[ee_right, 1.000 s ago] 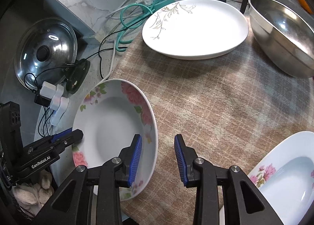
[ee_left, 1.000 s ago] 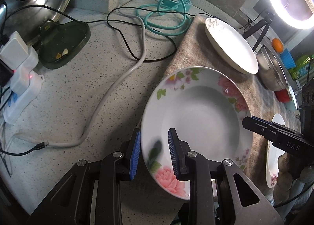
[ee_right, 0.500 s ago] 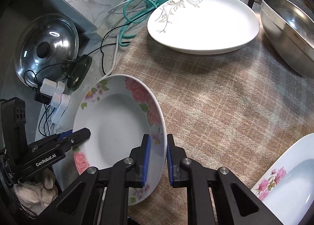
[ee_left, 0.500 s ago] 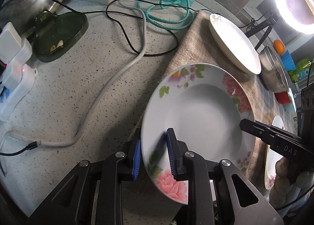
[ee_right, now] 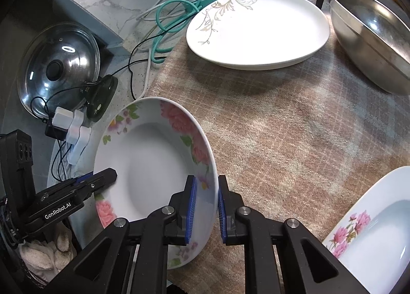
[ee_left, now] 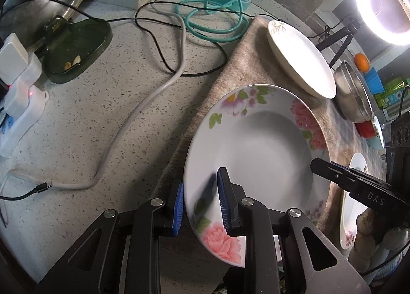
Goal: Organize plates and bowls
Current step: 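Lift the rose plate with both tools and carry it over the pink-flower plate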
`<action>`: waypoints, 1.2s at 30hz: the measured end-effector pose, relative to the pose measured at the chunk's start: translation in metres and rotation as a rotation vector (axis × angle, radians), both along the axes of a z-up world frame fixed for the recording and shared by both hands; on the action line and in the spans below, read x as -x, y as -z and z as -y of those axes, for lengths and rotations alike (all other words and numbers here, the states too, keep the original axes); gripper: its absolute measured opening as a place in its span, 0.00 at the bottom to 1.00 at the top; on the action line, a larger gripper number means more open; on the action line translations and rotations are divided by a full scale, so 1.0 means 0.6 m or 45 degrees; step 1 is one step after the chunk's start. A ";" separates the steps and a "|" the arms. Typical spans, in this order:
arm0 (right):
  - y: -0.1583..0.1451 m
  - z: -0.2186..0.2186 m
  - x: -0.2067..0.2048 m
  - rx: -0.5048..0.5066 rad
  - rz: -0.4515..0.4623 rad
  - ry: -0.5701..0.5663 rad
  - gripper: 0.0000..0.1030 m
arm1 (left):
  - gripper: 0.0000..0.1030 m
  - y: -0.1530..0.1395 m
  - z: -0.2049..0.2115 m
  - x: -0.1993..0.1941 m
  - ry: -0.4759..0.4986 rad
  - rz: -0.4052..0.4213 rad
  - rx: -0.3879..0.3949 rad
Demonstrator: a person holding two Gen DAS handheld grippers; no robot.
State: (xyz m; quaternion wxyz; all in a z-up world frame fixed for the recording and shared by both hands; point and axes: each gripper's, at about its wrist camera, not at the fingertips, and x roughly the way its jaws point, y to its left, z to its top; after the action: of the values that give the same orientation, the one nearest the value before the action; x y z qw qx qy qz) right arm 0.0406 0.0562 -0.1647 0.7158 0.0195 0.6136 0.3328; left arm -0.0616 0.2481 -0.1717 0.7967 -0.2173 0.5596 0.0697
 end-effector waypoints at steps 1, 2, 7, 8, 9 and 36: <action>-0.002 0.003 0.000 -0.001 0.002 0.004 0.14 | 0.22 -0.003 0.002 -0.001 0.003 0.004 -0.002; -0.004 0.005 0.000 -0.004 0.004 0.008 0.14 | 0.22 -0.007 0.005 -0.003 0.007 0.010 -0.003; -0.018 0.024 -0.001 -0.022 0.010 0.041 0.14 | 0.22 -0.023 0.021 -0.014 0.039 0.036 -0.011; -0.021 0.029 -0.001 -0.023 0.013 0.047 0.14 | 0.22 -0.026 0.026 -0.016 0.047 0.041 -0.008; -0.024 0.036 -0.002 -0.025 0.016 0.054 0.14 | 0.22 -0.029 0.030 -0.018 0.046 0.038 -0.007; -0.052 0.283 0.018 -0.016 0.022 0.403 0.14 | 0.22 -0.063 0.240 -0.100 0.430 0.096 0.034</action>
State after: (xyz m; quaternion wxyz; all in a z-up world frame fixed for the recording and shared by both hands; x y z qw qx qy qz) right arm 0.0297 -0.1135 -0.1338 0.7644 0.1176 0.5945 0.2199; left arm -0.0013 0.1041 -0.1341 0.8146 -0.1332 0.5587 -0.0808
